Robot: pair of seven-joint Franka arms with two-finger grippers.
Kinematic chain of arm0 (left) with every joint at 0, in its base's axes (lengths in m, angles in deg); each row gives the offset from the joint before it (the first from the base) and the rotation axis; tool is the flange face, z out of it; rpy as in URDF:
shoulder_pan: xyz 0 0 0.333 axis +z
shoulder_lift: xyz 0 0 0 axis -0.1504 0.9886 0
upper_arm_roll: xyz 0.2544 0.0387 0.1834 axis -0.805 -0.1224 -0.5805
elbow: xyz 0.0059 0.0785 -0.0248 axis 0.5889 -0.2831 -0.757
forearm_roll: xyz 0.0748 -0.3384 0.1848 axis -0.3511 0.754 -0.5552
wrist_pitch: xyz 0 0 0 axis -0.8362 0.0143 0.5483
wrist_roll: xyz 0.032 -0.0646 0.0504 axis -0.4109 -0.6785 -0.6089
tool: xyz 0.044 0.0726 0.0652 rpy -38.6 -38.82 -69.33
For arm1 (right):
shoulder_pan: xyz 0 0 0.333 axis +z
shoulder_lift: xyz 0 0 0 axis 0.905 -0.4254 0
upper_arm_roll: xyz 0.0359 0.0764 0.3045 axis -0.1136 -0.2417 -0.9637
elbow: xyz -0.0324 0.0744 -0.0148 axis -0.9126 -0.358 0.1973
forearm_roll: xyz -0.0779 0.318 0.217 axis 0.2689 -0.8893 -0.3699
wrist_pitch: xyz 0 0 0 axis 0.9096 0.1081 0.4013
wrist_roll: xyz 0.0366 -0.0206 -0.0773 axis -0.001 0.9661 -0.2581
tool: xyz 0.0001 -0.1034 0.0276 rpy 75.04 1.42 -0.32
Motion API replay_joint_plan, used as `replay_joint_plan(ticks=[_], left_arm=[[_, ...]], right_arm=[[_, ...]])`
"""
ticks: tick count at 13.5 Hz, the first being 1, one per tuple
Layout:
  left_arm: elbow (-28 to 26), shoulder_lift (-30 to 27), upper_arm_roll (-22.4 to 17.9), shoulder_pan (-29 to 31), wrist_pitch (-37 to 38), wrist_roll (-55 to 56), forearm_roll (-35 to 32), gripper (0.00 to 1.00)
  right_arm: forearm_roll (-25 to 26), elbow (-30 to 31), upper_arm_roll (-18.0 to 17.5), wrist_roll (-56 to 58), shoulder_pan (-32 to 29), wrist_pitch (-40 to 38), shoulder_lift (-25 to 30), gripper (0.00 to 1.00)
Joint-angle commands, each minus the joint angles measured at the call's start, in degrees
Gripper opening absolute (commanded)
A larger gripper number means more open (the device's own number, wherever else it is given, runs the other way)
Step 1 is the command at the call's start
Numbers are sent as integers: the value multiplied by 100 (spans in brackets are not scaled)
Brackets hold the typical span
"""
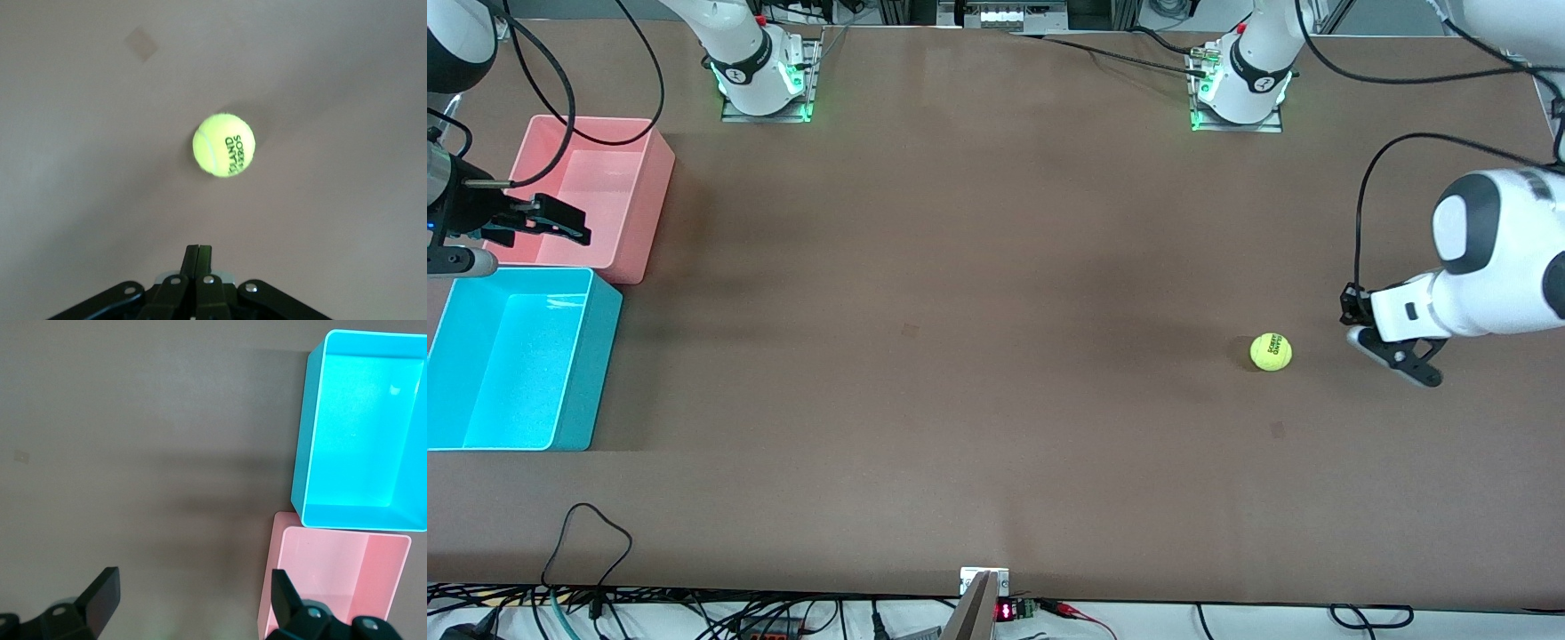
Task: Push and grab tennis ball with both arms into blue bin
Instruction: 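Lower the left gripper beside the yellow tennis ball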
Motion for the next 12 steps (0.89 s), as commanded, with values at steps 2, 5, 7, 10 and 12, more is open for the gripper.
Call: replay_joint_plan(ticks=[2,5,7,10,12], left_arm=[[127,374,-2,12,-530,-2081,-381,0],[127,593,16,64,-1056,-3181,-858,0],[127,813,16,187,-1365,-3536,-849,0],[118,954,51,285,-1419,-3922,-797,0],[118,990,60,267,-1427,-4124,-788,0]], right_arm=[[-33,-80,-23,23,-33,-14,-15,100],[-33,-80,-23,23,-33,-14,-15,100],[-33,-80,-23,23,-41,-23,-15,100],[-33,-80,-23,23,-41,-23,-15,100],[-33,-80,-23,49,-15,-32,-6,100]])
